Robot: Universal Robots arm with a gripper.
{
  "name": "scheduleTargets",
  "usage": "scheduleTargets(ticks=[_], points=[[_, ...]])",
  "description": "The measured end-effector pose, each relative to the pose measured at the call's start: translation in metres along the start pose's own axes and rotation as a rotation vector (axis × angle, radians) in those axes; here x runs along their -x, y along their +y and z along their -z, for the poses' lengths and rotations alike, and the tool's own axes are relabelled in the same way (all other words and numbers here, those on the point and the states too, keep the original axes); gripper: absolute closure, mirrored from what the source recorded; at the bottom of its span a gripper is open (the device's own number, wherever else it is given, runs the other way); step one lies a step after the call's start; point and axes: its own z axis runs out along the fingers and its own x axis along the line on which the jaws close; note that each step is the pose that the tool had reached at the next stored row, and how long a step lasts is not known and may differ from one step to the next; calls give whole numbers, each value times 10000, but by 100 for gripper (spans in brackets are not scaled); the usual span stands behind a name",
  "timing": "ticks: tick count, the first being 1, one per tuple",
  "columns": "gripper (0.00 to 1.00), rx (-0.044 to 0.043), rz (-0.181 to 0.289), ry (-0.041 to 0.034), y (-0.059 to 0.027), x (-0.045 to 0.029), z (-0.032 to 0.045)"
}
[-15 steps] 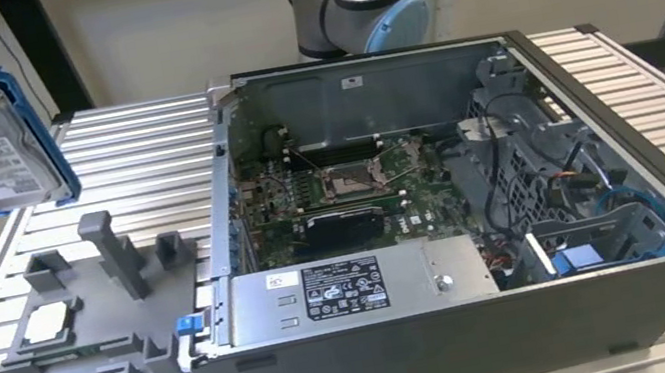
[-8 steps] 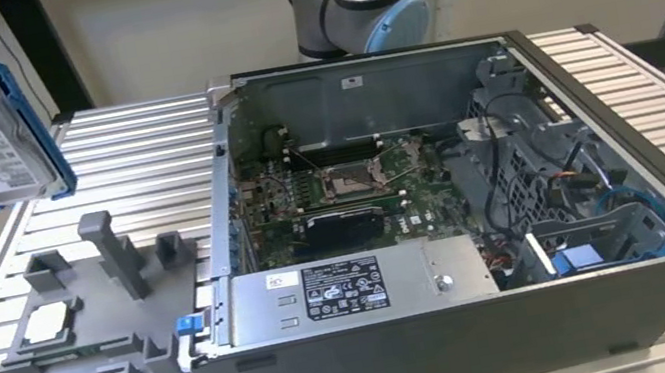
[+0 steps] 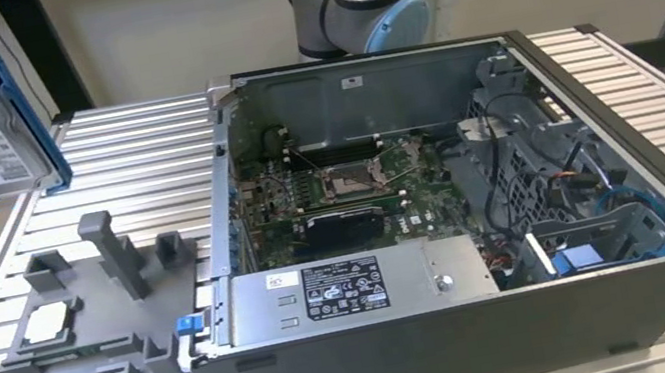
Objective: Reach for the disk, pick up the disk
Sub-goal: 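Pick up the disk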
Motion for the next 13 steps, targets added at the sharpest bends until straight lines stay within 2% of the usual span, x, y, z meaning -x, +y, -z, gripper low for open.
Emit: scheduleTargets(ticks=[13], points=[[100,6,0,1,0,1,177]])
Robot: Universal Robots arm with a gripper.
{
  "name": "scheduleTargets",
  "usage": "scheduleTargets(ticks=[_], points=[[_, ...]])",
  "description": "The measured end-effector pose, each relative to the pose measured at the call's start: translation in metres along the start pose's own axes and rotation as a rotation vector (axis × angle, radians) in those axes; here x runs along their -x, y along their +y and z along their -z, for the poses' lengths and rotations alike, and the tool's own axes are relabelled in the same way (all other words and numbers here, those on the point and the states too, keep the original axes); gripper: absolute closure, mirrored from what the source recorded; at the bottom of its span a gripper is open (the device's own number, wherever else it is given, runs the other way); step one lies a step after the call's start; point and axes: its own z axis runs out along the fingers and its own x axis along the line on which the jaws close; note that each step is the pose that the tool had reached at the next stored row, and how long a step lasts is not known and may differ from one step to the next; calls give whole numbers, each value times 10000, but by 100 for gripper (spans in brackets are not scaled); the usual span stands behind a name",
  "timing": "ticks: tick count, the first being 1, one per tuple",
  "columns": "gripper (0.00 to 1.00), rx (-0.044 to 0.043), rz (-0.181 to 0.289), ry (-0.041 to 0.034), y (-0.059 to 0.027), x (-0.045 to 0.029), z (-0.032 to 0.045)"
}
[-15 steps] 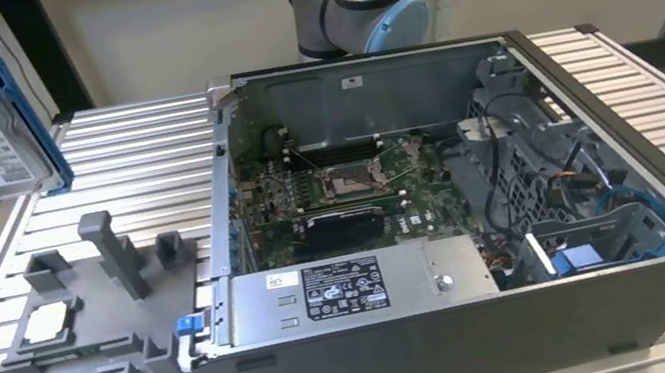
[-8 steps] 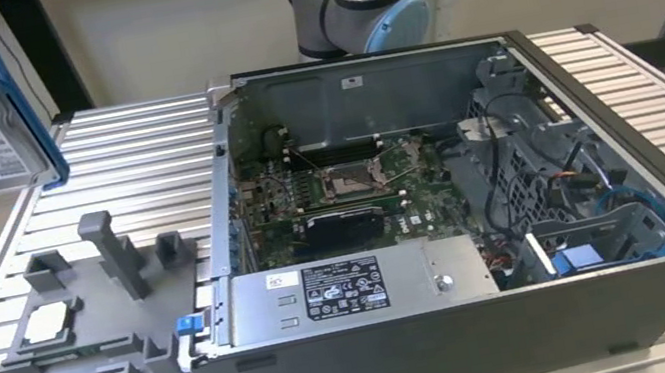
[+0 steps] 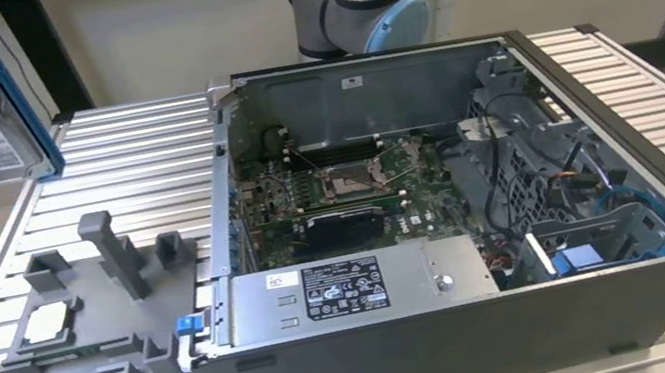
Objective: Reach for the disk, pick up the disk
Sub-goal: 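Pick up the disk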
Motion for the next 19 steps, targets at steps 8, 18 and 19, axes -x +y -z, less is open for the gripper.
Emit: scheduleTargets(ticks=[8,18,19], points=[[100,5,0,0,0,1,105],[100,10,0,0,0,2,273],[100,10,0,0,0,2,288]])
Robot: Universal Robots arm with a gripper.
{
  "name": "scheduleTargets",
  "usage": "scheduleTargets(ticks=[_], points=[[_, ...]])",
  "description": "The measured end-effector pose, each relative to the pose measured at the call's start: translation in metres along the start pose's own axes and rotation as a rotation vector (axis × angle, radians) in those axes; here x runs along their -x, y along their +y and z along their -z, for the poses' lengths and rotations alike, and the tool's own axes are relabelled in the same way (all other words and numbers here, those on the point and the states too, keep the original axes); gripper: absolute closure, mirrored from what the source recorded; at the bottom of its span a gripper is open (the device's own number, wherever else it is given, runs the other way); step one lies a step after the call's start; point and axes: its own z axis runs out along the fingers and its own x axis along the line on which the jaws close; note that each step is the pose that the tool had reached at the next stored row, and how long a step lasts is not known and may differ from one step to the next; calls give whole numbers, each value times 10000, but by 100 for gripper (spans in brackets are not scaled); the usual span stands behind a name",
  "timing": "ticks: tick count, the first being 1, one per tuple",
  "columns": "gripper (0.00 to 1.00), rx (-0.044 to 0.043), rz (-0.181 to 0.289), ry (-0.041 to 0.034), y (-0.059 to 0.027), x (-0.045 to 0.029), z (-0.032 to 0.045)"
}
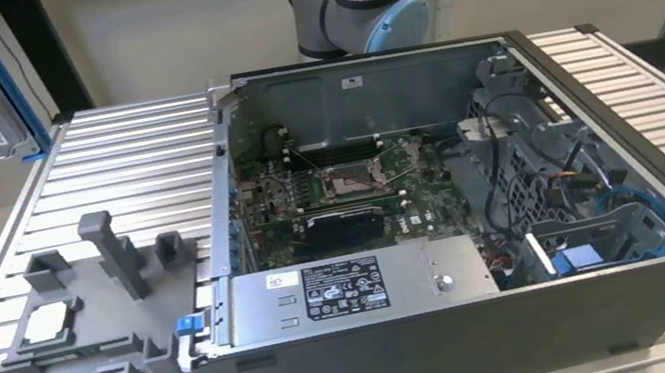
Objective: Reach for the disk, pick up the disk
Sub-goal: 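Pick up the disk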
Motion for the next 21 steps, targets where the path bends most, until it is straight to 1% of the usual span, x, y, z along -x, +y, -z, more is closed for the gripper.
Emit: scheduleTargets(ticks=[6,12,16,21], points=[[100,1,0,0,0,0,79],[100,5,0,1,0,1,178],[100,5,0,1,0,2,209],[100,5,0,20,0,2,209]])
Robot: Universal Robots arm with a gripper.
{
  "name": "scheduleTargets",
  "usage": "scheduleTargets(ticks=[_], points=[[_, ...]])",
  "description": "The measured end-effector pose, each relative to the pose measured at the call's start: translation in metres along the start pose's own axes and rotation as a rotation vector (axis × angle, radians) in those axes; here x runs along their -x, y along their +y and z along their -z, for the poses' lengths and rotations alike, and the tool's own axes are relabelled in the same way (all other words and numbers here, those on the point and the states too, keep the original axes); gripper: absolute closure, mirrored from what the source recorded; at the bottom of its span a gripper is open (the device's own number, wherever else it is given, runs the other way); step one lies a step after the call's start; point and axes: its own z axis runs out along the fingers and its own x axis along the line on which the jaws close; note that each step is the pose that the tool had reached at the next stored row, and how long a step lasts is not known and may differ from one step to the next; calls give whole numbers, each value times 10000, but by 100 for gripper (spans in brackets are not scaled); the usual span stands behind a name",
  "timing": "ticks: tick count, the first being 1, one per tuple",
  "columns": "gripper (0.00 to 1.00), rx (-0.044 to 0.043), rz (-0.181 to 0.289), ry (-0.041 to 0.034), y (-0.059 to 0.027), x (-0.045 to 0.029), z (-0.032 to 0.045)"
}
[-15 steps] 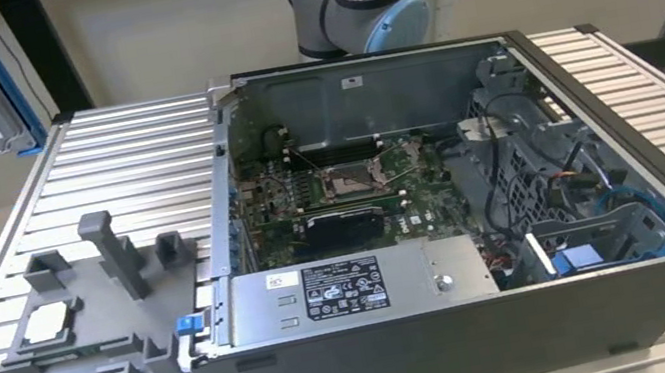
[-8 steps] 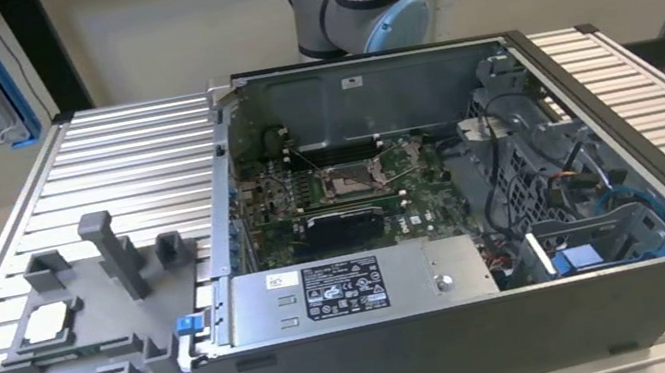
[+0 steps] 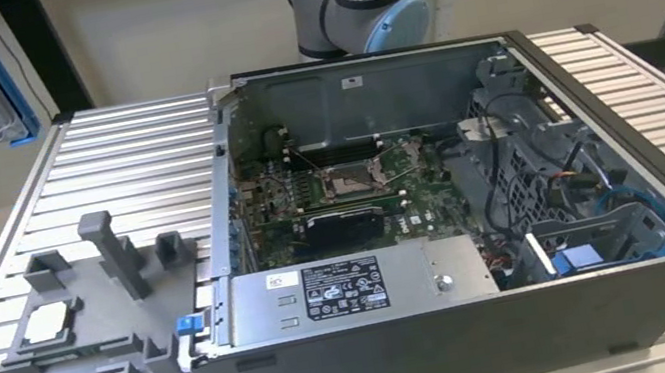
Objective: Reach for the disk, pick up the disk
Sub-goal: 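Pick up the disk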
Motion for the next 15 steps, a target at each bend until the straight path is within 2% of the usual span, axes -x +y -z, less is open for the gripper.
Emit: scheduleTargets(ticks=[7,15], points=[[100,0,-1,30,-15,1,0],[100,-1,0,62,-129,1,0]])
